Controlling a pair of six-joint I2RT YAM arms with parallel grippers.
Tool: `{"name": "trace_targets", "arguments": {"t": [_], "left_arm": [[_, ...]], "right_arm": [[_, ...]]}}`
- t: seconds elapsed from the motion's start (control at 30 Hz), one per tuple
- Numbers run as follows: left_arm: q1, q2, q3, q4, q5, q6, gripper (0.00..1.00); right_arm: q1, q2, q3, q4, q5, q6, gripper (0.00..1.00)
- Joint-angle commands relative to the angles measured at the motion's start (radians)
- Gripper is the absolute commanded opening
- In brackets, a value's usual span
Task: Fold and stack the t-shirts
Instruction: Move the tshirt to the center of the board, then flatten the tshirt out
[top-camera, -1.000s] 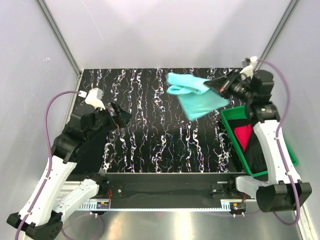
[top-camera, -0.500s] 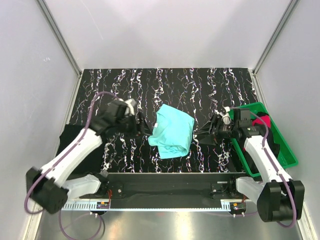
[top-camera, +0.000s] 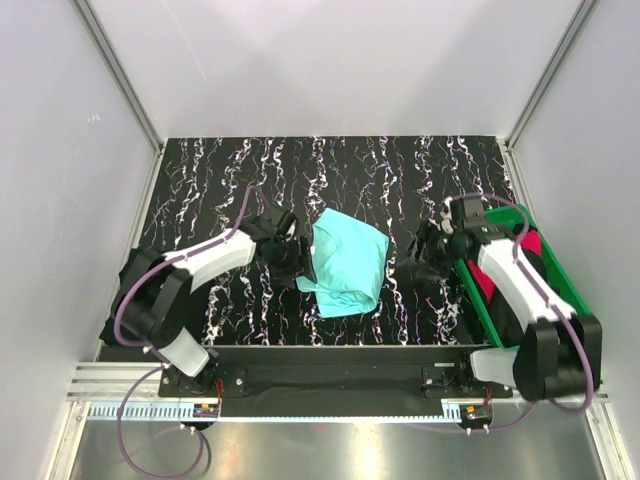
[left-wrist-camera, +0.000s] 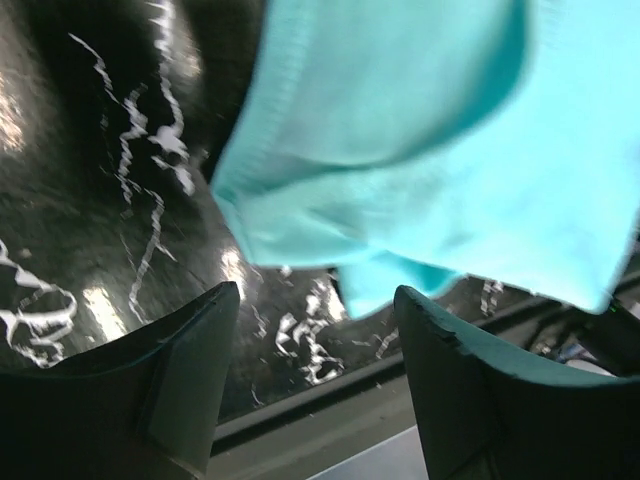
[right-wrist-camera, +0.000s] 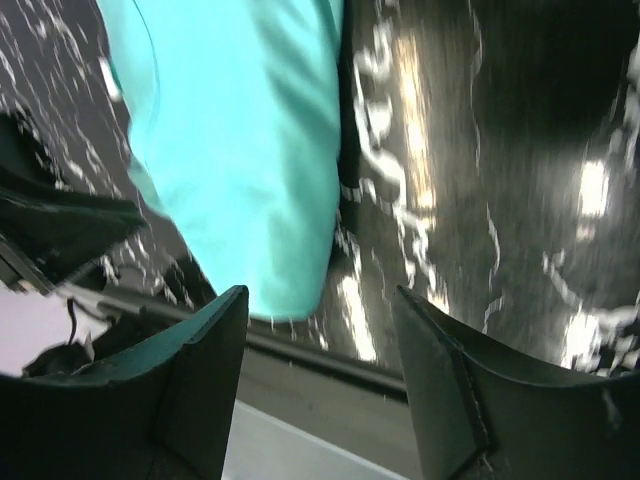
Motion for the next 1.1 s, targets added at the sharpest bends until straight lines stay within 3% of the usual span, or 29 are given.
{"name": "trace_targets", "arguments": {"t": [0.0, 0.33, 0.67, 0.93, 1.07], "left_arm": [[0.035, 0.034, 0.037, 0.06, -0.026, 0.013, 0.66], [0.062, 0.109, -0.029, 0.18, 0.049, 0.01, 0.56], [0.108, 0.141, -0.077, 0.26, 0.164, 0.005, 0.35], [0.131, 0.14, -0.069, 0.263, 0.213, 0.028, 0.26], [0.134, 0.137, -0.08, 0.263, 0.236, 0.036, 0.25]], "right_arm": [[0.023, 0.12, 0.157, 0.093, 0.132, -0.091, 0.66], [0.161, 0.579, 0.646, 0.161, 0.281, -0.209, 0.69], [0.301, 1.019, 1.125, 0.159, 0.362, -0.311, 0.74], [0.362, 1.246, 1.447, 0.121, 0.401, -0.312, 0.65], [0.393, 1.314, 1.484, 0.101, 0.418, -0.305, 0.62]]}}
